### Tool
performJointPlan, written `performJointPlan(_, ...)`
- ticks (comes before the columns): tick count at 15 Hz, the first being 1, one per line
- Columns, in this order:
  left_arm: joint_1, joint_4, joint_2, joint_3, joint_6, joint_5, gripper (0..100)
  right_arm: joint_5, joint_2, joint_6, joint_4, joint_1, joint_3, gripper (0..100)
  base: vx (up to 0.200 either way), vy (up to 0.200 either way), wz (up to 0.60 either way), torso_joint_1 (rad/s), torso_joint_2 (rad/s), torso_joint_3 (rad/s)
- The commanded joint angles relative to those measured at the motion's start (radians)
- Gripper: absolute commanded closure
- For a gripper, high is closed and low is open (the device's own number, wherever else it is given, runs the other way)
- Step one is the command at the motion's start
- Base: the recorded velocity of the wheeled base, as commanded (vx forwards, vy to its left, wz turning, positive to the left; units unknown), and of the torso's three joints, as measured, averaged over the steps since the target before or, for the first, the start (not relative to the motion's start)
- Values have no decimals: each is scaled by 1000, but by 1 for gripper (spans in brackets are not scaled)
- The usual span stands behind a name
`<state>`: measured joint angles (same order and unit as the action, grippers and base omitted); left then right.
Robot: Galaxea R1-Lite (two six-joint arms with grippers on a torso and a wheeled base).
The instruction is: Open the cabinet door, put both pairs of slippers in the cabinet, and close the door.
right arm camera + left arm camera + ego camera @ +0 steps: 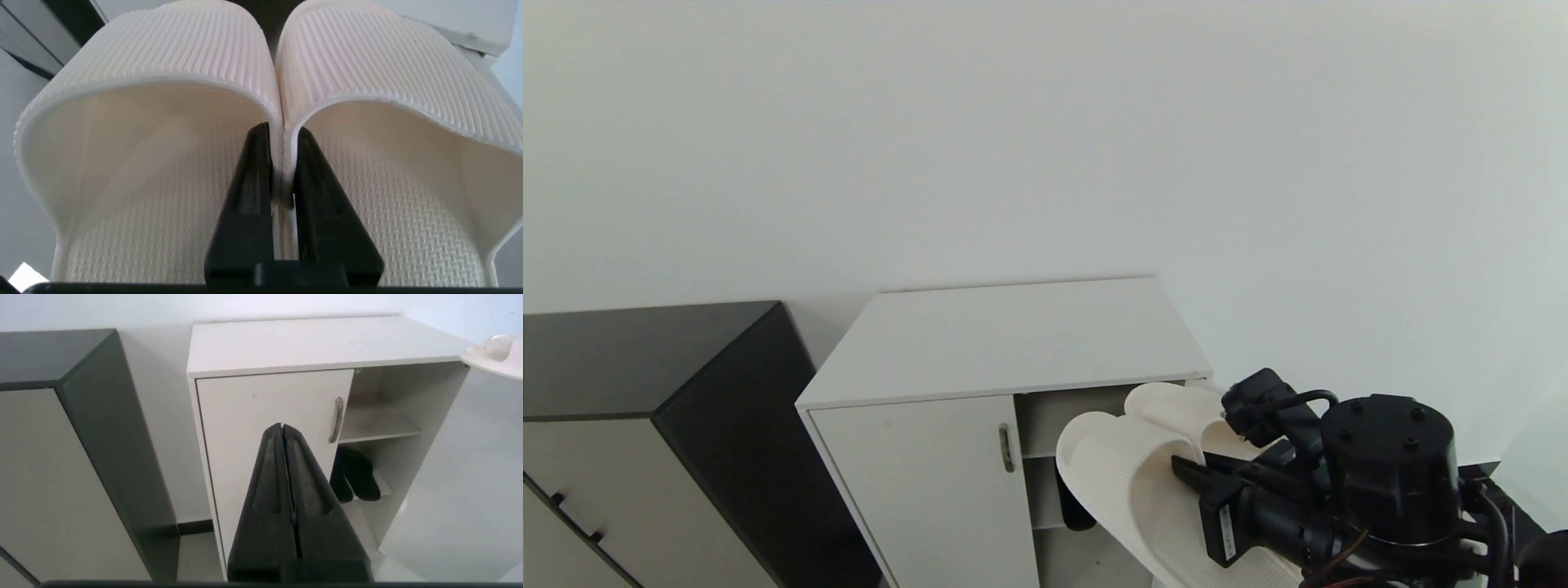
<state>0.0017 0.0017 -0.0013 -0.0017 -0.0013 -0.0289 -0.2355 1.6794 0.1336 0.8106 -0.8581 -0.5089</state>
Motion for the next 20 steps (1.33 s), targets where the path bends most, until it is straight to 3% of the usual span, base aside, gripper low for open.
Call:
performJointPlan(1,0,0,1,0,0,0,100,4,11,-11,19,-2,20,100,0,0,0,-168,369,198)
performJointPlan(20,0,0,1,0,-6,6,100,44,25,-14,88,-32,58,100,0,0,0,-208,500,294)
